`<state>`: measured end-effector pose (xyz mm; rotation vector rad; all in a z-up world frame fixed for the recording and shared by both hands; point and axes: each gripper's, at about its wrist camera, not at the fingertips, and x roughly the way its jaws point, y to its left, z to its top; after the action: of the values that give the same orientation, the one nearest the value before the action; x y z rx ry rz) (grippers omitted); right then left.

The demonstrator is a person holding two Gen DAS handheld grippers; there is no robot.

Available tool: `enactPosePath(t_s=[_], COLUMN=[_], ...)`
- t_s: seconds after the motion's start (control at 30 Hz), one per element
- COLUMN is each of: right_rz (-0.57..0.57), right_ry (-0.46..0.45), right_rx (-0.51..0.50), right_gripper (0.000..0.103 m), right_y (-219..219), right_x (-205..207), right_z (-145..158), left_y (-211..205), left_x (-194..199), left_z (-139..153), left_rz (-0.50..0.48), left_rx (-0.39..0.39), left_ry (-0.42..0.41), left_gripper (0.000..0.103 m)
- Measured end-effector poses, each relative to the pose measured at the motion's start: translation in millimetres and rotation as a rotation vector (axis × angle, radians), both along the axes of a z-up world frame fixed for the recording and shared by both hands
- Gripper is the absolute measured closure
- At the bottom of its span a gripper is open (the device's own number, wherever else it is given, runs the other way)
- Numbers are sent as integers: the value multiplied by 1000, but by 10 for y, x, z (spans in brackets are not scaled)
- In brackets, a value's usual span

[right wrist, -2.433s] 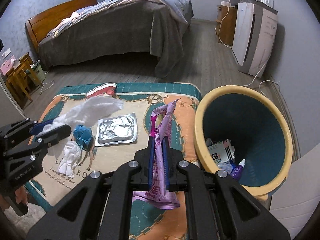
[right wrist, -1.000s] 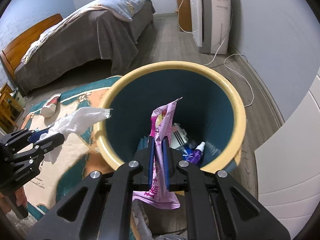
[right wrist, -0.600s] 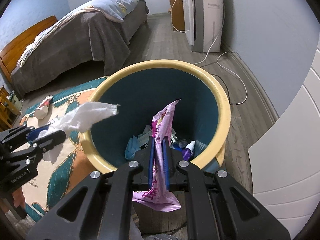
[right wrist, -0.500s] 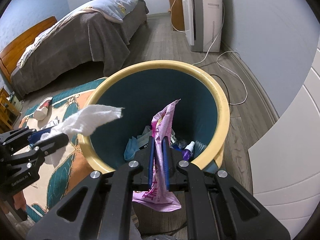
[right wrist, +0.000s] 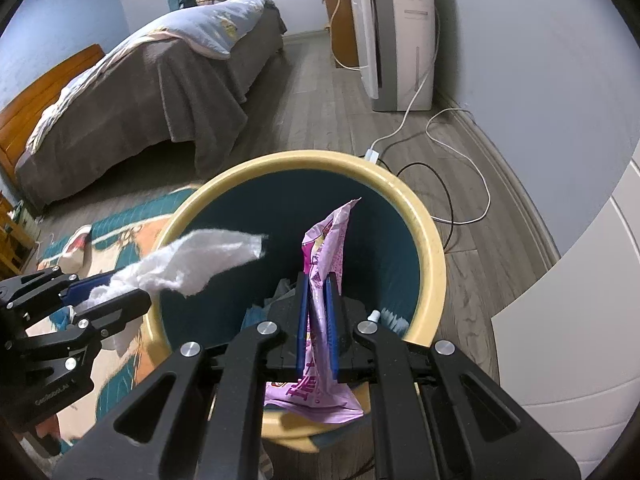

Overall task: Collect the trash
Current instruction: 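Carry wrapper and tissue over the bin and open both tools, then withdraw both open tools from the bin back over the rug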

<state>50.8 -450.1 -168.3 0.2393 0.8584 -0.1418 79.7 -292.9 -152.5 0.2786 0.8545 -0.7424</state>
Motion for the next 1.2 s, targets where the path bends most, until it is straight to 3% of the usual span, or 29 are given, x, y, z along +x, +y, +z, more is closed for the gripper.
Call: enactPosePath(t_s=[0.37, 0.6, 0.67, 0.73, 0.77, 0.93, 1.0, 1.03, 1.2], right_rz=[-24, -31, -31, -27, -30, -52, -57, -59, -45], right_ry=[-26, -13, -9, -1, 1, -2, -2, -5, -28], right_rx=[0, -1, -9, -14, -20, -35, -42, -41, -32], right_gripper=[95, 95, 95, 94, 92, 67, 47, 44, 9], right_y=[-52, -82, -79, -71, -69, -113, -119, -116, -37], right_x=[233, 397, 428, 449, 450, 401, 357, 329, 133], right_z=[102, 86, 80, 66, 59, 49, 53, 61, 136], left_y=[-239, -252, -233, -213, -190, -49, 43, 96, 465], left_x=[234, 430, 459, 467, 465, 440, 412, 394, 259], left_z=[146, 83, 28, -26, -38, -45, -4, 24, 150], left_rz=[-19, 22, 25, 28, 29, 55, 78, 88, 161], left_rx=[-5, -11, -8, -8, -12, -24, -31, -40, -63], left_ry=[-81, -57, -36, -16, -16, -12, -22, -27, -36], left_gripper=[74, 71, 68, 51, 47, 26, 17, 11, 9])
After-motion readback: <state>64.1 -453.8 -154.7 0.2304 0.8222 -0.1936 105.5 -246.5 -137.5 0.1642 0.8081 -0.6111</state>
